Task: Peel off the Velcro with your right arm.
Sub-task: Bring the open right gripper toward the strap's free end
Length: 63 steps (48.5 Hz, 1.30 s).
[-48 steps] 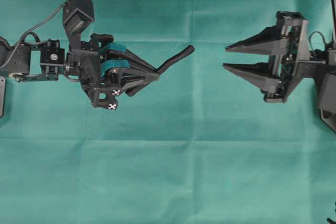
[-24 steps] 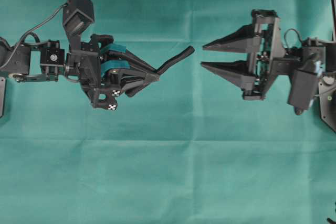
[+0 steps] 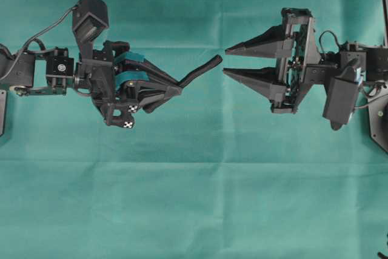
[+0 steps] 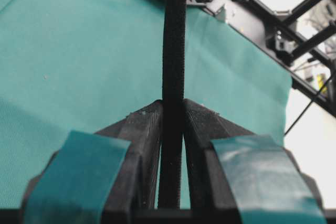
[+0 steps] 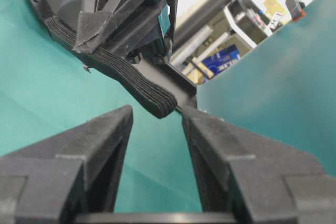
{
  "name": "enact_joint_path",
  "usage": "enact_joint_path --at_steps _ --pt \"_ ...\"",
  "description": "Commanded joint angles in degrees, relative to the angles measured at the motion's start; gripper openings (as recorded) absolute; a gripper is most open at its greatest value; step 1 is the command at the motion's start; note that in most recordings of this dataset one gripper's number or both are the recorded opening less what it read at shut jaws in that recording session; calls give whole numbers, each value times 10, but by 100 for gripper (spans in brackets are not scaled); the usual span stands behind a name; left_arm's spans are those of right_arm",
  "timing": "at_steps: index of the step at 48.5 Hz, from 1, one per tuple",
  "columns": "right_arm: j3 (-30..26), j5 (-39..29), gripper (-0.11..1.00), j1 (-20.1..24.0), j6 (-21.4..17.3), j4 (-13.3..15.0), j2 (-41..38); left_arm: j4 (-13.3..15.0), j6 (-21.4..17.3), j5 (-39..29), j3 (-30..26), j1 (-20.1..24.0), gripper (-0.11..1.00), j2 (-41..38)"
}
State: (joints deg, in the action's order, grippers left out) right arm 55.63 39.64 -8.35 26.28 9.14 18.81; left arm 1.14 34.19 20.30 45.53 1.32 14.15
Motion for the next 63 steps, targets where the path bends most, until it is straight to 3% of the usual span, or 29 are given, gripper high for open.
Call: enact_joint_path --at_steps 1,63 --pt "-12 7 9 -1 1 0 1 0 -1 5 -5 -1 10 6" --pt "-14 18 9 1 1 0 -24 0 -2 15 -5 12 10 6"
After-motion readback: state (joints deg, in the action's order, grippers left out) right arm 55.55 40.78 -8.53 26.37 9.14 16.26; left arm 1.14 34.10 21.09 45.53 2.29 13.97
